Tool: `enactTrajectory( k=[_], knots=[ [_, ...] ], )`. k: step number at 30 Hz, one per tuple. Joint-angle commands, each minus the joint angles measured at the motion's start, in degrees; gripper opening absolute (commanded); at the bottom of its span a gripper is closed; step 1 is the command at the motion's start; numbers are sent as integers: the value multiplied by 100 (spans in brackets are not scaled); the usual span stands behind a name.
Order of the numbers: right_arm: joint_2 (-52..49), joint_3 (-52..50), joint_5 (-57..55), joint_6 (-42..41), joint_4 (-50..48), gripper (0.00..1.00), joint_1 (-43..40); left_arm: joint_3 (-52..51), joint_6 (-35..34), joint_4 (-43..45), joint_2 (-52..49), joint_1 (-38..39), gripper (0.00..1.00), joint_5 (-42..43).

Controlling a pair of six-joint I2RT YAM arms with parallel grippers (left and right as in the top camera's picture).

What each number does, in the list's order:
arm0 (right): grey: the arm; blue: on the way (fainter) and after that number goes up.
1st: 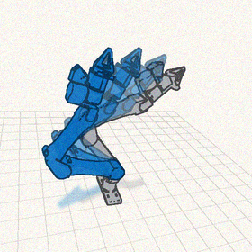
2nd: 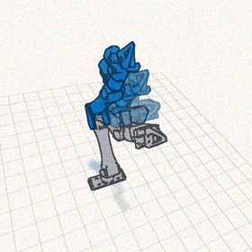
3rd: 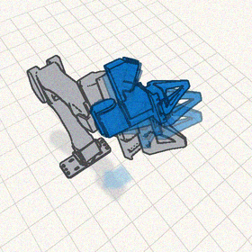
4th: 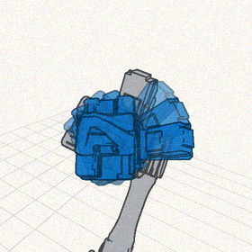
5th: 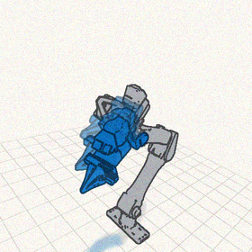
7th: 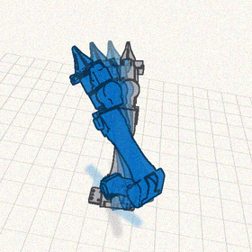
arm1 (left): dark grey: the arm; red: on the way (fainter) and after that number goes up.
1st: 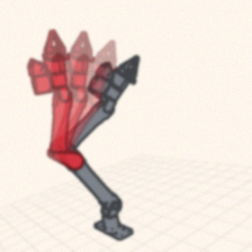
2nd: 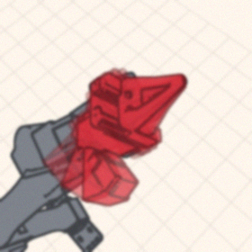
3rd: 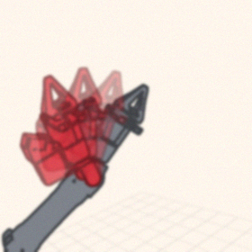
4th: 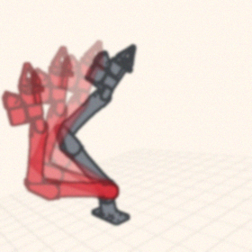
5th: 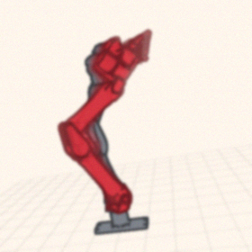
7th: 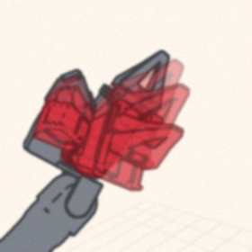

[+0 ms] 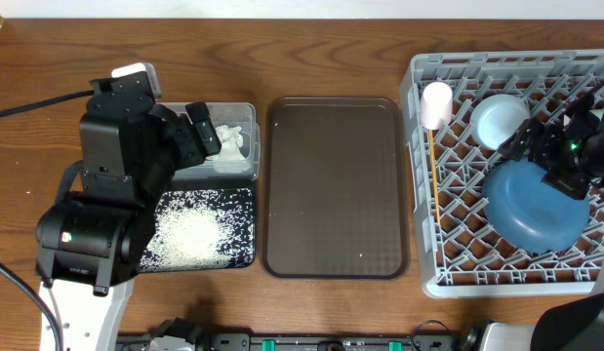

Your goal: Sort waste into correct bins and load items into the dishwasher rack

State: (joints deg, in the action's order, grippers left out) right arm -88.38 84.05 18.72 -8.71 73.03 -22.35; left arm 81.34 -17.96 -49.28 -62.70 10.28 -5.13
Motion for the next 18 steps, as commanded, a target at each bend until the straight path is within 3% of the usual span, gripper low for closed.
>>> enactTrajectory(
  k=[1,18],
  knots=[
    [85,81,103,0,-2,99,2,103,57,-2,-22,-24,94,-72],
    [238,79,101,0,-2,99,26,101,57,-2,-22,-24,94,-72]
  ],
)
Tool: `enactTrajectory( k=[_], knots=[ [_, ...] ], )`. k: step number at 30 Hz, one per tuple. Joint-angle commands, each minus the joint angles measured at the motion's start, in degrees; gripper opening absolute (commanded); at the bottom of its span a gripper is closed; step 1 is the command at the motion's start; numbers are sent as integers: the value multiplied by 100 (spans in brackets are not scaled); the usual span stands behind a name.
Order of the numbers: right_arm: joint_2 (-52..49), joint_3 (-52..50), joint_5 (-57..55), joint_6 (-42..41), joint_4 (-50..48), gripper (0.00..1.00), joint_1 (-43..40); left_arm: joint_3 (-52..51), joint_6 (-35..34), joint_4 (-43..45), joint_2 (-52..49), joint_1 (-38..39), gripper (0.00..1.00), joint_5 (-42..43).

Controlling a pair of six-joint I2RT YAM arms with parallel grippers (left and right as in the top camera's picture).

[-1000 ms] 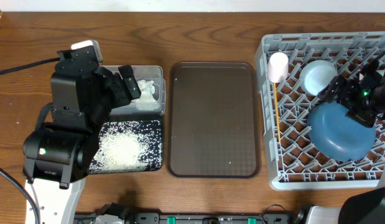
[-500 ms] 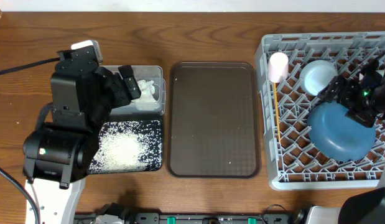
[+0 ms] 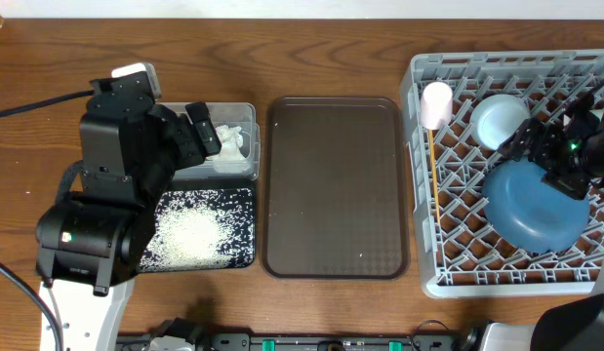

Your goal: Sort waste into correct bins and load items into the dishwasher rack

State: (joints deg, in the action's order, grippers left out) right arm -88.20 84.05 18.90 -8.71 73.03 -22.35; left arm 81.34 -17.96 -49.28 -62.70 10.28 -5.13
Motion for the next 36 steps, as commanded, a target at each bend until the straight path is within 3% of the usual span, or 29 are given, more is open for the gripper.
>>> enactTrajectory(
  k=[1,13,27,36],
  knots=[
    [289,79,83,0,-2,99,26,101,57,-2,-22,-24,94,-72],
    [1650,79,83,0,-2,99,234,103,55,-2,-22,-24,94,-72],
    [3195,79,17,63,-7,99,2461,101,57,-2,-22,-24,94,-72],
    [4339,74,-756,247,9,99,3032,103,57,-2,-22,-24,94,-72]
  ],
)
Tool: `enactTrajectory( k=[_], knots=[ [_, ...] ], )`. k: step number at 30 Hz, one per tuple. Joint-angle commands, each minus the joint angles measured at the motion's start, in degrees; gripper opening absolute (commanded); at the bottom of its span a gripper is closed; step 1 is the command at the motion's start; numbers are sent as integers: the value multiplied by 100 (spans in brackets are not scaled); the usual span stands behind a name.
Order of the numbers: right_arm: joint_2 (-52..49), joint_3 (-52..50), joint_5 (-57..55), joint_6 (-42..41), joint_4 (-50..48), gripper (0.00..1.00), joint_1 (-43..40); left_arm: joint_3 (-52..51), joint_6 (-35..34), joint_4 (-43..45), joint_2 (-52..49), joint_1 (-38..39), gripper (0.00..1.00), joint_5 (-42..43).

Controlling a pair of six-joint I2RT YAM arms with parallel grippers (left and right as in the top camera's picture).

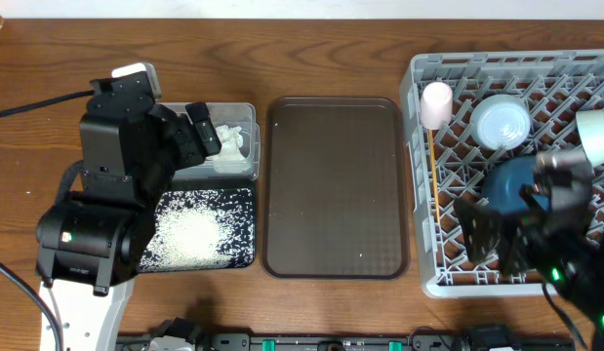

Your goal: Sort waste into correct bins and load items into the dishwasher rack

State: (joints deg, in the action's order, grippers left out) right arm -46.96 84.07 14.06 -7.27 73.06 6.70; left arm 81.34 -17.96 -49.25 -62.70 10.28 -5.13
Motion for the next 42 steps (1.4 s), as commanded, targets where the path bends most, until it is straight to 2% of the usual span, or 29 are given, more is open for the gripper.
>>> enactTrajectory(
  k=[1,7,12,17,29,37,42],
  knots=[
    [304,68,-339,140,-2,99,142,103,55,-4,-22,-24,94,-72],
    [892,-28,-656,136,-116,99,162,103,55,-4,-22,-24,94,-72],
    [1491,-573,-586,101,-748,99,166,101,57,-4,-22,-24,94,-72],
    [2203,-1676,-516,92,-1711,99,254,103,55,-4,-22,-24,94,-72],
    [3510,-5233,-461,-105,-4614,99,341,101,57,-4,-22,-24,94,-72],
    [3987,-6798,-459,-299,-6229,99,431,101,55,-4,-22,-24,94,-72],
    [4389,-7532,-533,-297,-6675,99,431,101,55,-4,-22,-24,94,-72]
  ],
)
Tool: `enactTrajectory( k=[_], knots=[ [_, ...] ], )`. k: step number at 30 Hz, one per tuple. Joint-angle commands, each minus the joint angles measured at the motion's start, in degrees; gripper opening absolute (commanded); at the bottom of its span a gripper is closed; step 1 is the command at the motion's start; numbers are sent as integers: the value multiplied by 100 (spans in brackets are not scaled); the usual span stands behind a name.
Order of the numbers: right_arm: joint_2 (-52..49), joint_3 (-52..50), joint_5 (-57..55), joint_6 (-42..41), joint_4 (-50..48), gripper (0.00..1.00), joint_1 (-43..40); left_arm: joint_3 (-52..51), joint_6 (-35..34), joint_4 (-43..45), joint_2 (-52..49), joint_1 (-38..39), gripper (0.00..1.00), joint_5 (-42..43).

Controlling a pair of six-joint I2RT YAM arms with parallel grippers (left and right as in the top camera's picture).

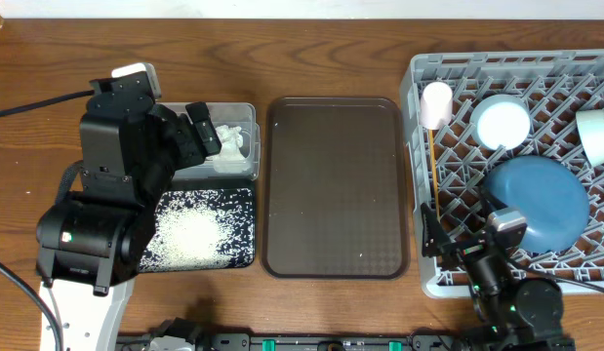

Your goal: Sort waste into correct bins and load items into the dishwasher rack

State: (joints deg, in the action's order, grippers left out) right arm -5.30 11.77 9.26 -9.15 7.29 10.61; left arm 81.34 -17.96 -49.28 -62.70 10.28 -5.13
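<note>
The grey dishwasher rack fills the right side. It holds an upturned blue bowl, a white bowl, a pink cup, a white cup at the right edge and a thin wooden stick. My right gripper is low at the rack's front left corner; its fingers look apart and hold nothing. My left gripper hangs over the clear bin, which has crumpled white paper in it. Whether the left fingers are open or shut does not show.
A brown tray with nothing on it lies in the middle. A black bin holding white grains sits in front of the clear bin, partly under my left arm. The table's near edge is close behind the right arm.
My right arm has moved from over the rack's front half to the near table edge. The blue bowl now shows whole. The left arm is unchanged.
My right gripper was at the far right side of the blue bowl in the rack, and stayed there at the following moment. It then stood with fingers apart over the rack's front, the bowl left lying. Now it is low by the front corner.
</note>
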Motion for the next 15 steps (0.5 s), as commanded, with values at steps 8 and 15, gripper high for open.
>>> enactTrajectory(
  k=[8,15],
  knots=[
    [503,-1073,-203,-107,-428,99,31,101,57,-2,-22,-24,94,-72],
    [503,-1147,-437,282,-339,99,39,103,57,-2,-22,-24,94,-72]
  ],
)
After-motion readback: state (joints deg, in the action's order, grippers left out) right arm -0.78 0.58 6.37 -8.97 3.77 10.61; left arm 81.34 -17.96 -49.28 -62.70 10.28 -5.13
